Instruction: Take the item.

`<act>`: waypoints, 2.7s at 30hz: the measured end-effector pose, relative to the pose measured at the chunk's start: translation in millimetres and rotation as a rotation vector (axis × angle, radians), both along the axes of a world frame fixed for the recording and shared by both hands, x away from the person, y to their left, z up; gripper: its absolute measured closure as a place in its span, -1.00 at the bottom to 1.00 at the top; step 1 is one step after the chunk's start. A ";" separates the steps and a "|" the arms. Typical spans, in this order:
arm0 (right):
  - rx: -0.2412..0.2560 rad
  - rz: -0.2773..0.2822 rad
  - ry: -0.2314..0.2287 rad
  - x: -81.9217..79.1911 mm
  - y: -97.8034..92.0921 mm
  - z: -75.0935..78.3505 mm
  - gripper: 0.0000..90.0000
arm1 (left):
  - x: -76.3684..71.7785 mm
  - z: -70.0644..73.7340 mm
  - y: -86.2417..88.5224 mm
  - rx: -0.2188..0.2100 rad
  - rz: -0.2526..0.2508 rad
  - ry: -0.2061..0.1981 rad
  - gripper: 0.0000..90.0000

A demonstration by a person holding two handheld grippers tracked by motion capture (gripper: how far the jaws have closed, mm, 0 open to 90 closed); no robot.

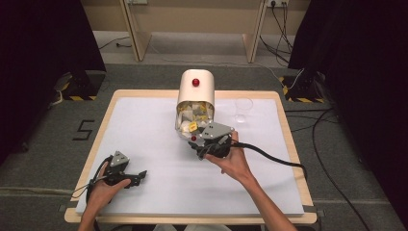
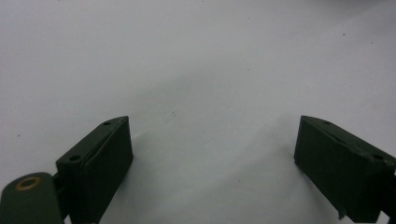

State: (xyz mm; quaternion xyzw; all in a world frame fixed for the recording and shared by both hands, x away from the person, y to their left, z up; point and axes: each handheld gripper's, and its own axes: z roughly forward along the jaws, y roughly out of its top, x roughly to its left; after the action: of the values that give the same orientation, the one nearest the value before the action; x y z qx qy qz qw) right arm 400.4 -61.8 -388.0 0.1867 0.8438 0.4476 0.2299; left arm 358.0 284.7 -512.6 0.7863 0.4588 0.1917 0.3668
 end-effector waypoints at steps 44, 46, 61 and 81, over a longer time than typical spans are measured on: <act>0.000 -0.090 -0.007 32.9 -1.4 15.9 0.13 | 0.2 0.0 0.3 -0.002 -0.001 0.001 -0.77; -0.016 -0.094 0.012 34.6 1.0 12.3 0.13 | 0.1 0.0 0.2 -0.002 -0.001 0.001 -0.77; -0.056 -0.110 0.112 44.3 1.7 0.7 0.46 | 0.1 0.0 0.3 -0.003 -0.001 0.001 -0.77; 0.054 -0.074 0.051 37.5 -13.1 20.8 0.97 | 0.1 0.0 0.2 -0.002 -0.001 0.001 -0.77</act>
State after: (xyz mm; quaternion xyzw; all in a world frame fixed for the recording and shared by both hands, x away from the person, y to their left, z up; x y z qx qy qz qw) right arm 437.9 -74.9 -367.2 0.2352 0.8296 0.4564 0.2193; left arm 358.1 284.9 -512.6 0.7863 0.4586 0.1907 0.3676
